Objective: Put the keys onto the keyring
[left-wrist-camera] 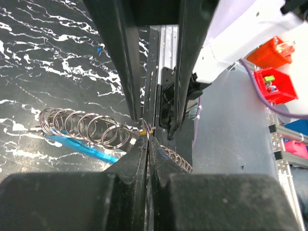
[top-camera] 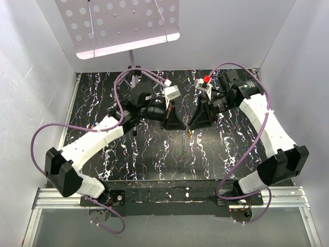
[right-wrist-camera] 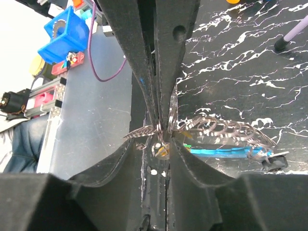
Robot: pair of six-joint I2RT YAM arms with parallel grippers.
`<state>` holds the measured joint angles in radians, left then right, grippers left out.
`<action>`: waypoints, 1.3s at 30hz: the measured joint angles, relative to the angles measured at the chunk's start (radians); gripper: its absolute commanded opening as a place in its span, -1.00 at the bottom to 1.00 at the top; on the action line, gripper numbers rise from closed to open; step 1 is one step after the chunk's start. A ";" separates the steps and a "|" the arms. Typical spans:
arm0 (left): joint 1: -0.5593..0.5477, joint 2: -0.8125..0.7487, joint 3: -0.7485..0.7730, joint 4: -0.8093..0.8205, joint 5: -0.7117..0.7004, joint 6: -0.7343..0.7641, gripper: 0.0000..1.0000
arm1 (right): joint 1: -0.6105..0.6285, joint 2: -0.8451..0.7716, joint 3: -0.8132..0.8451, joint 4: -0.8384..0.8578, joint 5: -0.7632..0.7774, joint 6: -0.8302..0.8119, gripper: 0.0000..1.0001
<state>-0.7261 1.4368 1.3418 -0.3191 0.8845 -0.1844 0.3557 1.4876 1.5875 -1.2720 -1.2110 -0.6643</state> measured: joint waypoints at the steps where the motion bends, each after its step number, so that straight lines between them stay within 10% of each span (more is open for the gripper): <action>1: 0.000 -0.025 -0.040 0.030 -0.010 0.005 -1.00 | 0.000 0.000 0.002 -0.001 0.000 0.003 -0.06; 12: -0.003 -0.256 -0.467 0.671 -0.119 -0.029 -1.00 | -0.022 0.053 0.345 -0.060 0.140 -0.196 0.07; 24: -0.003 -0.190 -0.689 1.421 -0.257 -0.237 -1.00 | 0.007 -0.083 0.234 -0.067 0.061 -0.432 0.12; 39: 0.029 -0.148 -0.732 1.588 -0.211 -0.242 -1.00 | 0.105 -0.096 0.111 0.043 0.056 -0.219 0.12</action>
<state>-0.6975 1.2888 0.6098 1.2686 0.6739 -0.4263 0.4603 1.3914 1.6981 -1.2293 -1.1549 -0.8837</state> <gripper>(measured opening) 0.010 0.560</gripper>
